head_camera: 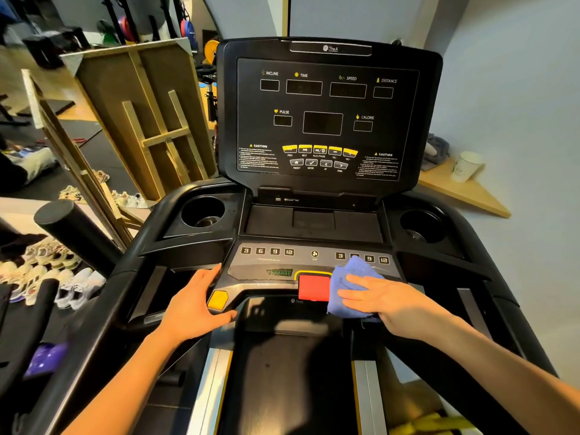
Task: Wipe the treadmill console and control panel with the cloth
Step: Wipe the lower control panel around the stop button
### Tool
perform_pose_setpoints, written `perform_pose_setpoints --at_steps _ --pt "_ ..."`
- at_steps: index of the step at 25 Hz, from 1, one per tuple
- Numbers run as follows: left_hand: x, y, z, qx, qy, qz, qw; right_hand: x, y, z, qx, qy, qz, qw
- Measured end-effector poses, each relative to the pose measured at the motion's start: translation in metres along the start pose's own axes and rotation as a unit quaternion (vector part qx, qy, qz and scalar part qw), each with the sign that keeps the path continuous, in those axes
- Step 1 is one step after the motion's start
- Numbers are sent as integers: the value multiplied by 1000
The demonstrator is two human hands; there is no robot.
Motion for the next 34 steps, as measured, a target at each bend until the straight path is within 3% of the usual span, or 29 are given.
perform_pose_setpoints --at_steps 3,6,15,21,28,31,34 --pt "0 0 0 4 -1 -4 1000 12 -8 14 49 33 3 998" --pt "1 -1 0 8 -2 -9 1000 42 -30 36 135 -10 -76 988" --pt "0 -2 0 5 3 -8 1000 72 -56 62 231 -44 -129 963" --pt "-1 -1 0 5 -3 -11 1000 87 -63 61 273 -127 -124 945" --pt "0 -1 0 4 -4 -9 1000 49 -5 25 313 -178 -140 922" --pt "0 0 0 3 -5 -3 1000 34 8 2 252 -217 -247 910" --pt "0 0 0 1 -6 2 1000 15 28 -23 228 -235 -264 907"
Point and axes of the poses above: each hand's wrist, its own z-axis away from the middle knuckle, its own y-axis out of the back of the hand, x = y × z, the point moved 5 cm from there along -z, towards the middle knuckle, and after that the axes turned 7 degrees about -y, right-handed, at the moved point
